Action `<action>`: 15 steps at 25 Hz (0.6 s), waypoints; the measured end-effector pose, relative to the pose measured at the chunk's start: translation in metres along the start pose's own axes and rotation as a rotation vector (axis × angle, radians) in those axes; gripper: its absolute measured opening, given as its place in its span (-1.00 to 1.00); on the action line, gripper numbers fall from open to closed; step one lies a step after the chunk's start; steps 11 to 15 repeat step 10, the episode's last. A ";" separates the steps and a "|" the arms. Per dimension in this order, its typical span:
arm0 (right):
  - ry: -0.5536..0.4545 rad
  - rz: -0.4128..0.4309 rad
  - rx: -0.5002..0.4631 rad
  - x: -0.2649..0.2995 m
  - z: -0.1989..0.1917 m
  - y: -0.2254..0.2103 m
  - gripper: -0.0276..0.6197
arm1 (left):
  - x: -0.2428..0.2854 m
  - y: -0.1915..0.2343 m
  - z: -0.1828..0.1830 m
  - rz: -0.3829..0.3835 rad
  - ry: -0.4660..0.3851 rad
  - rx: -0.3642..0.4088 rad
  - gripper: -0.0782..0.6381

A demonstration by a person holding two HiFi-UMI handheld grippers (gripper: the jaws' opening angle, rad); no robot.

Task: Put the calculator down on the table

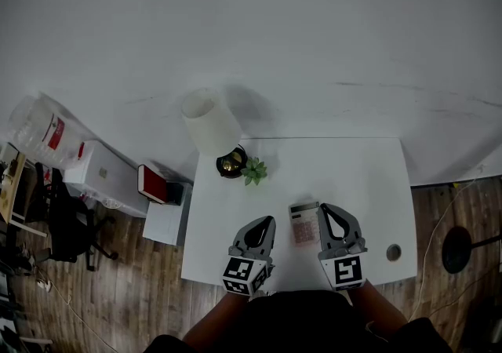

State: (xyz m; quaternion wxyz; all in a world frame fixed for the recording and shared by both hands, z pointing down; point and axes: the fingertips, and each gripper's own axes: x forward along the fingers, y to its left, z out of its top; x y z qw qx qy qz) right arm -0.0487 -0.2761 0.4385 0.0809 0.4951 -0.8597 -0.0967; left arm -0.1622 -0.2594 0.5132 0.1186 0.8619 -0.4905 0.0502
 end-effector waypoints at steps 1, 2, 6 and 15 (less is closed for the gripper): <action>-0.002 0.000 -0.002 0.000 0.001 0.000 -0.86 | -0.001 0.002 0.001 0.003 -0.001 0.005 -0.72; -0.002 -0.001 -0.001 -0.001 0.001 0.000 -0.86 | -0.002 0.004 0.002 0.005 -0.003 0.011 -0.72; 0.006 -0.008 0.004 -0.002 0.002 -0.003 -0.86 | -0.003 0.009 0.007 0.020 -0.014 0.009 -0.72; 0.007 -0.011 0.017 -0.004 0.003 -0.002 -0.86 | -0.005 0.008 0.011 0.015 -0.017 0.038 -0.72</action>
